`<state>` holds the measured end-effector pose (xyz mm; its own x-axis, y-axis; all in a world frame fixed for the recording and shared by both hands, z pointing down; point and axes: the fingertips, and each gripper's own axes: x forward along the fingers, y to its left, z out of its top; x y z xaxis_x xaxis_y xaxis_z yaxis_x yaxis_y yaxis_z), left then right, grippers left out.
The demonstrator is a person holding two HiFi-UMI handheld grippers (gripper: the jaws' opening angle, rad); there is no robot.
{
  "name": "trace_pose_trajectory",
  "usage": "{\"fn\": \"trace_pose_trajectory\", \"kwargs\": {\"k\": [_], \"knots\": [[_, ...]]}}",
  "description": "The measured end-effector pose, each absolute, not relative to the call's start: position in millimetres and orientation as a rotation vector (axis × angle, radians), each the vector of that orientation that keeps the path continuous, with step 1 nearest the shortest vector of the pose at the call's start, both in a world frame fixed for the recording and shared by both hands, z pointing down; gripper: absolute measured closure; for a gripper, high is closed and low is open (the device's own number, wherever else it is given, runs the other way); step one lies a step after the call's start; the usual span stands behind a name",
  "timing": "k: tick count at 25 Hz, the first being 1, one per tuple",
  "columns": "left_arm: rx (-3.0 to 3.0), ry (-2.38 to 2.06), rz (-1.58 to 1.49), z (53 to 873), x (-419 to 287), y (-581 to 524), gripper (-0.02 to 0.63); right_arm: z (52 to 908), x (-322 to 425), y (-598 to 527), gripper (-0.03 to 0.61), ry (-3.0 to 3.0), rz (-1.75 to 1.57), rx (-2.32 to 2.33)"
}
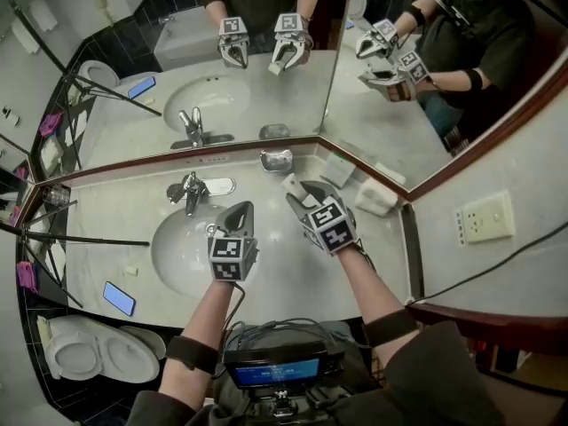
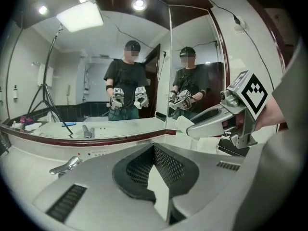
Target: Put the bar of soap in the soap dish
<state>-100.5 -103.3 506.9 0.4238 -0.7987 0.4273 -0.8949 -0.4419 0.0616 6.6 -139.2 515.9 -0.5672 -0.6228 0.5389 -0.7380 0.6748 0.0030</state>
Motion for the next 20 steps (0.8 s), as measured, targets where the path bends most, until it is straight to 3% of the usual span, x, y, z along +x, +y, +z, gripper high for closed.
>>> {"fn": "trace_pose_trajectory", "kwargs": {"k": [20], "knots": [[2.474, -1.135, 0.785, 603, -2, -43, 0.612, 688, 102, -44, 0.4, -1.939, 0.511, 1.0]]}}
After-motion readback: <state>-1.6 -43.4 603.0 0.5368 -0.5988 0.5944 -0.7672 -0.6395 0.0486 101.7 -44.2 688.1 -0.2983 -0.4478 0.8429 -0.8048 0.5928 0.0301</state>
